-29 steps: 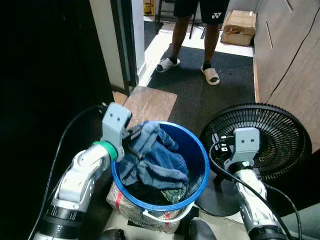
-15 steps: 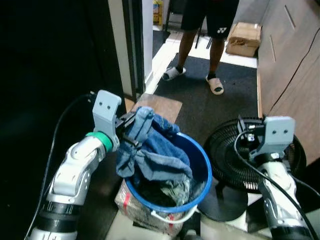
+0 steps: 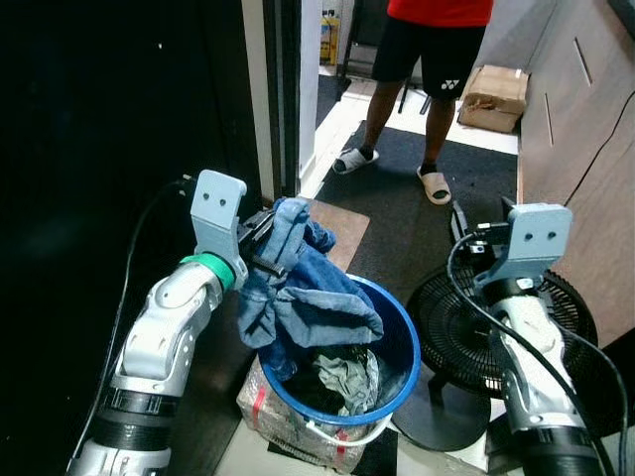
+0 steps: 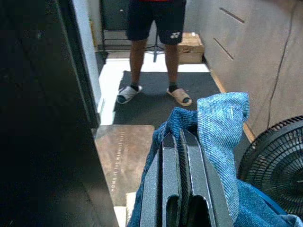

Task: Clothes washing

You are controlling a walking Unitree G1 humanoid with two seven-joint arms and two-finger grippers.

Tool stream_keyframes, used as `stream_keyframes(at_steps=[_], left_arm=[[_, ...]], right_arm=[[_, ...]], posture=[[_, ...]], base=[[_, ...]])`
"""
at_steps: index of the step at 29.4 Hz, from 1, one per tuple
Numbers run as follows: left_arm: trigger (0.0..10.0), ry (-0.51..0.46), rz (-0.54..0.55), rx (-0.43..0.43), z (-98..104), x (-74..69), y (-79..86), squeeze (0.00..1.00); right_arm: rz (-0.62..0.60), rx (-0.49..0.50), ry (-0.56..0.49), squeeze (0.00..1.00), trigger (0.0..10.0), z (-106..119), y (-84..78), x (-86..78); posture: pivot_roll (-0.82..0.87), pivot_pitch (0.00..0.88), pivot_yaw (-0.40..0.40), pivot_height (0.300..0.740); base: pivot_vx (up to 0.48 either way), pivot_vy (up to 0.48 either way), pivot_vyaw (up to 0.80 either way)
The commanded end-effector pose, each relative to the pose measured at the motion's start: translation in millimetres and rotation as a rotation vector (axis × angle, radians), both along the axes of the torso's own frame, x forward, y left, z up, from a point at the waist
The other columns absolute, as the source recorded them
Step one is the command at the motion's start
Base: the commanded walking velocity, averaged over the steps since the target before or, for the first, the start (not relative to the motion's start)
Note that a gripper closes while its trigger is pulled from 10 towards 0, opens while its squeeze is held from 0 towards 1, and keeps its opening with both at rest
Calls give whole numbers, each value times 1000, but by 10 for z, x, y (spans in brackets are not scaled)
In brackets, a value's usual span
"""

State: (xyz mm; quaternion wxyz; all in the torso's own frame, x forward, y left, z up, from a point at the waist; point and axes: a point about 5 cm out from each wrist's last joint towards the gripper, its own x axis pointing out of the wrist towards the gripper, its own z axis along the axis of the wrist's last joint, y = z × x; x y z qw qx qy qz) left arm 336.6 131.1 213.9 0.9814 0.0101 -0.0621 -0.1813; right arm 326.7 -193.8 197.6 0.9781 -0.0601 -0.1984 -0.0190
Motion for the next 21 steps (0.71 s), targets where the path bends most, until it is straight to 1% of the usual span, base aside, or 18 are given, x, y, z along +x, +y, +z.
stream_keyframes(at_steps=[1, 2, 3, 4, 6, 7, 8, 9, 11, 12, 13, 16, 19, 20, 21], left_arm=[[10000, -26, 36, -17, 22, 8, 34, 0], [10000, -14, 85, -40, -10, 33, 38, 0], [10000, -14, 85, -40, -10, 33, 38, 0], [10000, -7, 99, -46, -26, 42, 26, 0], [10000, -7, 99, -46, -26, 42, 26, 0], [10000, 3, 104, -46, -63, 40, 5, 0], [10000, 13, 117, -22, -133, 28, -5, 0], [10000, 13, 117, -22, -133, 28, -5, 0], [10000, 32, 116, 21, -257, -21, -12, 0], [10000, 32, 116, 21, -257, -21, -12, 0], [10000, 36, 116, 35, -287, -57, 0, 0], [10000, 36, 119, 48, -305, -95, 16, 0], [10000, 35, 122, 55, -308, -103, 20, 0], [10000, 22, 122, 61, -280, -93, 0, 0], [10000, 22, 122, 61, -280, -93, 0, 0]], right_arm=[[-4, 15, 37, 0, 10000, -68, -3, 13], [-8, 26, 83, 0, 10000, -200, 32, 26], [-8, 26, 83, 0, 10000, -200, 32, 26], [-14, 19, 112, 0, 10000, -291, 69, 28], [-14, 19, 112, 0, 10000, -291, 69, 28], [-24, 23, 138, 0, 10000, -393, 108, 15], [-32, 25, 164, 0, 10000, -498, 157, -13], [-32, 25, 164, 0, 10000, -498, 157, -13], [-43, 39, 187, 0, 10000, -622, 216, -75], [-43, 39, 187, 0, 10000, -622, 216, -75], [-47, 36, 190, 0, 10000, -644, 226, -106], [-53, 30, 191, 0, 10000, -656, 226, -135], [-55, 28, 191, 0, 10000, -658, 224, -141], [-93, 38, 179, 0, 10000, -608, 140, -102], [-93, 38, 179, 0, 10000, -608, 140, -102]], posture=[[37, 17, 15, 740], [41, 0, 10, 740], [41, 0, 10, 740], [41, 0, 10, 740], [41, 0, 10, 740], [51, 0, 7, 740], [53, 0, 8, 740], [53, 0, 8, 740], [55, 0, 12, 740], [55, 0, 12, 740], [57, 0, 17, 740], [60, 0, 20, 740], [60, 0, 20, 740], [60, 0, 28, 740], [60, 0, 28, 740]], base=[[0, 0, 0], [0, 0, 0], [0, 0, 0], [0, 0, 0], [0, 0, 0], [0, 0, 0], [0, 0, 0], [0, 0, 0], [0, 0, 0], [0, 0, 0], [0, 0, 0], [0, 0, 0], [0, 0, 0], [0, 0, -800], [0, 0, -800]])
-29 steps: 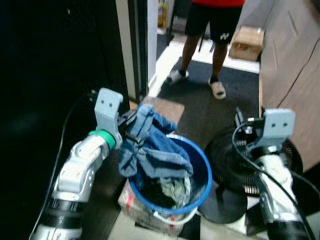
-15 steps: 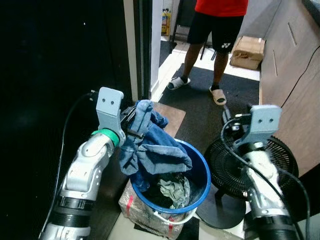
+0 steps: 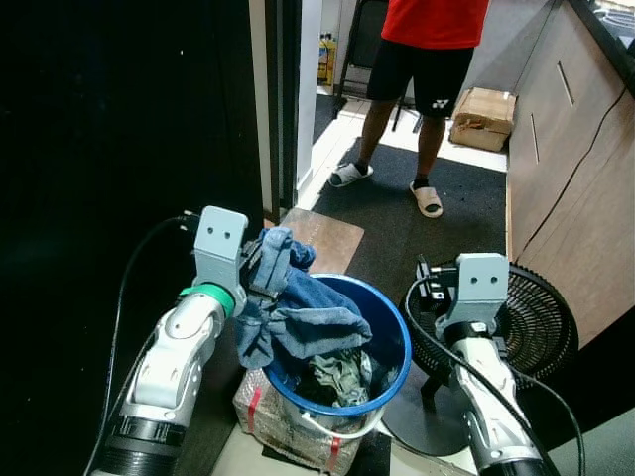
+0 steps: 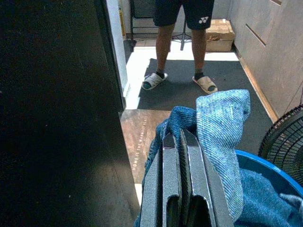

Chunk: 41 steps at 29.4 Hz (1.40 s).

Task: Clothes washing

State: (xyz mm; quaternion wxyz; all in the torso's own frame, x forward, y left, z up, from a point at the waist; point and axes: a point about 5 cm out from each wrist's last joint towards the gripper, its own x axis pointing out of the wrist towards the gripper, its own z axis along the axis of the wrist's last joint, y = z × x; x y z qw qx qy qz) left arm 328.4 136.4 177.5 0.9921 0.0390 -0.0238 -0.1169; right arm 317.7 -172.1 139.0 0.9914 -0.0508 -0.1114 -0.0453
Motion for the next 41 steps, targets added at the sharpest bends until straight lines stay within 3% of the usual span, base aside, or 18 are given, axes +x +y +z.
stream_keyframes(at_steps=[1, 16, 41], left_arm=[[10000, -48, -17, 0, 104, -3, -67, 0], [10000, -63, -34, -5, 149, -20, -119, 0], [10000, -76, -48, -14, 231, 14, -152, 0]], right_arm=[[-54, 12, -2, 0, 10000, 11, -118, 8], [-73, 35, -21, 0, 10000, 32, -85, -3], [-121, 79, -58, 0, 10000, 176, -163, 93]], posture=[[60, 0, 28, 740], [64, 0, 42, 740], [63, 0, 56, 740]], base=[[0, 0, -800], [0, 0, -800], [0, 0, -800]])
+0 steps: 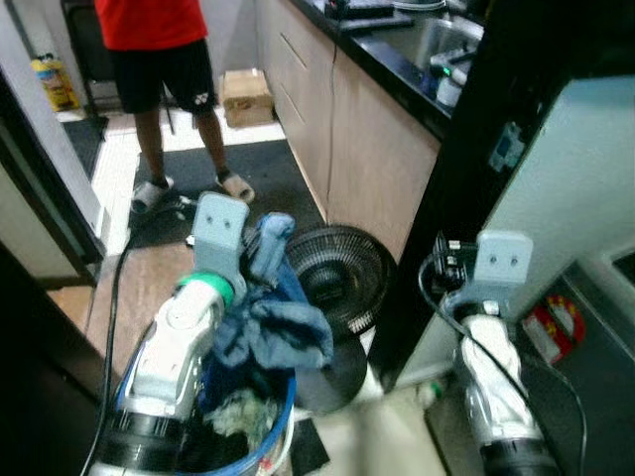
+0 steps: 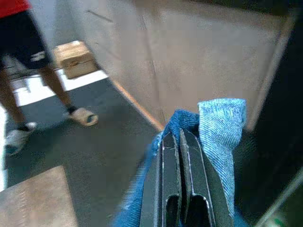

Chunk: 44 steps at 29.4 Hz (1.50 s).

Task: Clothes washing

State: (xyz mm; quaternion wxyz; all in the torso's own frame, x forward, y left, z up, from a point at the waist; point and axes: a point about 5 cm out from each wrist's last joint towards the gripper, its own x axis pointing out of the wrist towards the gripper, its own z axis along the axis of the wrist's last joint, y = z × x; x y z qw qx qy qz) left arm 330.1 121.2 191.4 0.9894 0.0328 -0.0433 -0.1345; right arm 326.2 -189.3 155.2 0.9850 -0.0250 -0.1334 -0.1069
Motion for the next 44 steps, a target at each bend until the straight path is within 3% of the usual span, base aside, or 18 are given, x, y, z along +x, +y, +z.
stream_keyframes(at_steps=[1, 34, 40, 42, 43, 44], left_arm=[[10000, -42, -13, 1, 98, 0, -4, 0], [10000, -47, -39, 7, 137, 20, -38, 0], [10000, -69, -22, 16, 192, 21, 5, 0], [10000, -159, -22, 40, 407, 24, 34, 0], [10000, -159, -22, 40, 407, 24, 34, 0], [10000, -198, -21, 45, 520, 29, 50, 0]], right_arm=[[-11, 17, -7, 0, 10000, 22, -3, 9], [-19, 17, -39, 0, 10000, 106, -8, 19], [-1, 36, -117, 0, 10000, 331, 43, 31], [65, 13, -242, 0, 10000, 679, 153, 35], [65, 13, -242, 0, 10000, 679, 153, 35], [100, 3, -314, 0, 10000, 876, 209, 22]], posture=[[63, 0, 56, 740], [59, 0, 67, 740], [66, 0, 67, 740], [74, 0, 66, 740], [74, 0, 66, 740], [77, 0, 66, 740]], base=[[0, 0, -800], [0, 0, -800], [0, 0, -800], [0, 0, -800], [0, 0, -800], [0, 0, -800]])
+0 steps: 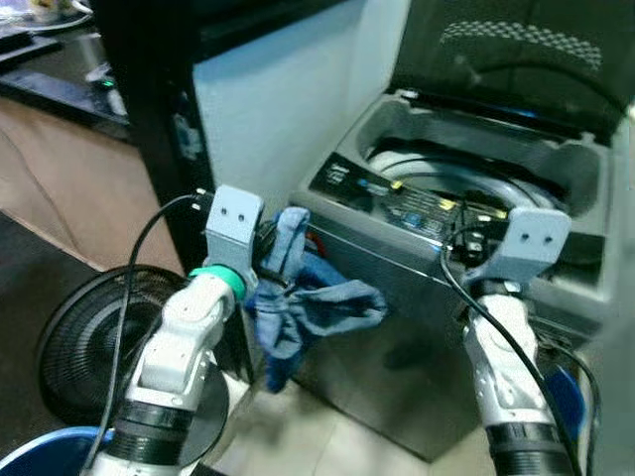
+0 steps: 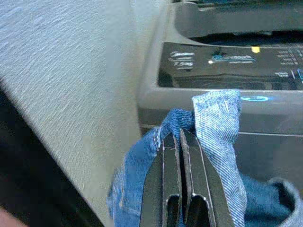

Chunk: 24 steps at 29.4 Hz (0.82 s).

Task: Clothes washing

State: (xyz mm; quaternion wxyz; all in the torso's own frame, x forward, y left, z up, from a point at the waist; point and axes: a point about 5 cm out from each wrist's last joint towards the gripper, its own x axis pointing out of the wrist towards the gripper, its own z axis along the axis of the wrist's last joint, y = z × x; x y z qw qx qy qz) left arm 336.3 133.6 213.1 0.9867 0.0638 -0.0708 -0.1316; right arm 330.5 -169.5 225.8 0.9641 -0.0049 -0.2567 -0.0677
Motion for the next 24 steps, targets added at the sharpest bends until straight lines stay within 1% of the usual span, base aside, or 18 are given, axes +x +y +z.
stream_keyframes(at_steps=[1, 3, 5, 6, 7, 10, 11, 12, 13, 14, 15, 16, 17, 18, 19, 20, 23, 24], left_arm=[[10000, -174, -28, -8, 430, -25, -52, 0], [10000, -174, -28, -8, 430, -25, -52, 0], [10000, -192, -25, -9, 490, -25, -39, 0], [10000, -192, -25, -9, 490, -25, -39, 0], [10000, -201, -25, -10, 515, -31, -37, 0], [10000, -243, -13, -21, 602, -57, -26, 0], [10000, -243, -13, -21, 602, -57, -26, 0], [10000, -311, 16, -10, 716, -82, -6, 0], [10000, -311, 16, -10, 716, -82, -6, 0], [10000, -421, 69, -3, 920, -126, 31, 0], [10000, -421, 69, -3, 920, -126, 31, 0], [10000, -563, 139, 29, 1172, -192, 78, 0], [10000, -563, 139, 29, 1172, -192, 78, 0], [10000, -687, 201, 55, 1401, -268, 118, 0], [10000, -765, 232, 70, 1544, -328, 141, 0], [10000, -802, 244, 80, 1611, -358, 151, 0], [10000, -818, 264, 90, 1645, -372, 167, 0], [10000, -827, 305, 88, 1657, -382, 204, 0]], right_arm=[[59, -17, -157, 0, 10000, 437, 81, -55], [59, -17, -157, 0, 10000, 437, 81, -55], [90, -51, -214, 0, 10000, 618, 132, -79], [90, -51, -214, 0, 10000, 618, 132, -79], [103, -73, -232, 0, 10000, 674, 154, -89], [116, -114, -229, 0, 10000, 679, 177, -91], [116, -114, -229, 0, 10000, 679, 177, -91], [114, -127, -213, 0, 10000, 644, 180, -87], [114, -127, -213, 0, 10000, 644, 180, -87], [112, -136, -195, 0, 10000, 604, 182, -84], [112, -136, -195, 0, 10000, 604, 182, -84], [108, -143, -175, 0, 10000, 562, 182, -76], [108, -143, -175, 0, 10000, 562, 182, -76], [107, -150, -156, 0, 10000, 526, 182, -64], [109, -160, -138, 0, 10000, 504, 183, -55], [110, -166, -128, 0, 10000, 493, 184, -49], [118, -178, -114, 0, 10000, 481, 188, -36], [139, -208, -92, 0, 10000, 462, 204, -17]], posture=[[77, 0, 66, 740], [77, 0, 66, 740], [78, 0, 64, 740], [78, 0, 64, 740], [78, 0, 64, 740], [80, 0, 61, 740], [80, 0, 61, 740], [80, 0, 61, 740], [80, 0, 61, 740], [79, 0, 56, 740], [79, 0, 56, 740], [79, 0, 50, 740], [79, 0, 50, 740], [80, 0, 45, 740], [80, 0, 45, 740], [80, 0, 45, 740], [78, 0, 39, 740], [80, 0, 34, 740]], base=[[0, 0, -800], [0, 0, -800], [0, 0, -800], [0, 0, -800], [0, 0, -800], [0, 0, -800], [0, 0, -800], [0, 0, -800], [0, 0, -800], [0, 0, -800], [0, 0, -800], [0, 0, -800], [0, 0, -800], [0, 0, -800], [0, 0, -800], [0, 0, -800], [0, 0, -800], [0, 0, -800]])
